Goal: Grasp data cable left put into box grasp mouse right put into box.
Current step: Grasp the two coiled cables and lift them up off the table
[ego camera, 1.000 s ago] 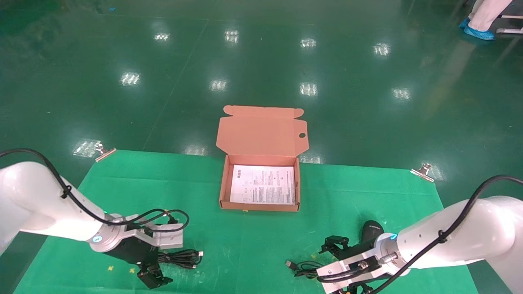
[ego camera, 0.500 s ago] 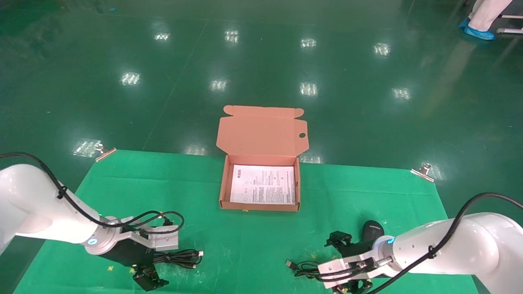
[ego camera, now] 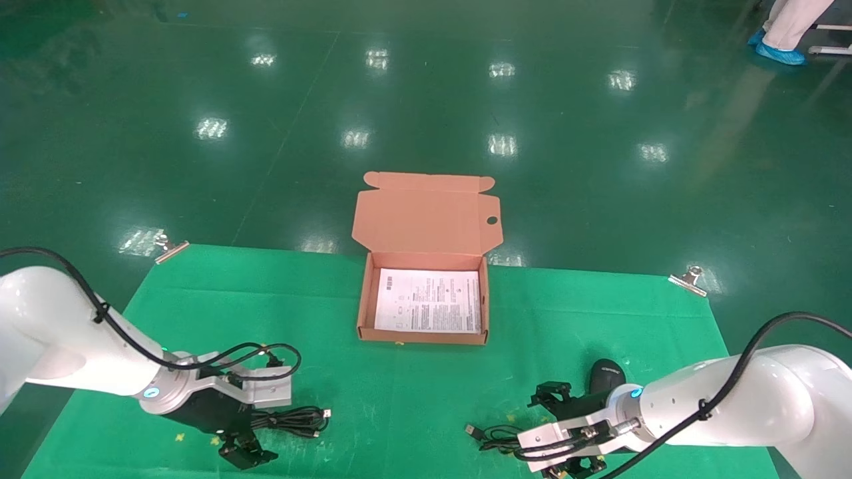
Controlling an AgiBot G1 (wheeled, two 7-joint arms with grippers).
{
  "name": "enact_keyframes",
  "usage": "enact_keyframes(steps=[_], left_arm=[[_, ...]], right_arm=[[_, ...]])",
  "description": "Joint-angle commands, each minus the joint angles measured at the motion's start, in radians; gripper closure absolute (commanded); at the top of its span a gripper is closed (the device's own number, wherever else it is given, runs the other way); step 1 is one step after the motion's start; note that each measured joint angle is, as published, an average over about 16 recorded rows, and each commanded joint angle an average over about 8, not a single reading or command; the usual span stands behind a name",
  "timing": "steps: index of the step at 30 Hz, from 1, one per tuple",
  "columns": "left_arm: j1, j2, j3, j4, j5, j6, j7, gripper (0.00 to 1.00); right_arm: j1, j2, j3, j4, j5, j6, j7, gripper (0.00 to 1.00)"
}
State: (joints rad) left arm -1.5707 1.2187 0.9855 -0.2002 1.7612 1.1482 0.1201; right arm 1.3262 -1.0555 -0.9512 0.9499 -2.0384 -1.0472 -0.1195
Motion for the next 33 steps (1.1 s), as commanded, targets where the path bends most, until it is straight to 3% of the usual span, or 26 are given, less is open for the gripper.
enact_keyframes(steps=[1,33], left_arm=[[0.000,0.000,0.000,-0.001,0.001,0.000,0.000,1.00],[-0.019,-0.028,-0.006,-0.021,-0.008,0.028,0.013,1.00]], right_arm=[[0.001,0.000,0.000,0.000,0.001,-0.002,-0.001,1.00],[0.020,0.031,0.014,0.027,0.016,-0.026,0.018,1.00]])
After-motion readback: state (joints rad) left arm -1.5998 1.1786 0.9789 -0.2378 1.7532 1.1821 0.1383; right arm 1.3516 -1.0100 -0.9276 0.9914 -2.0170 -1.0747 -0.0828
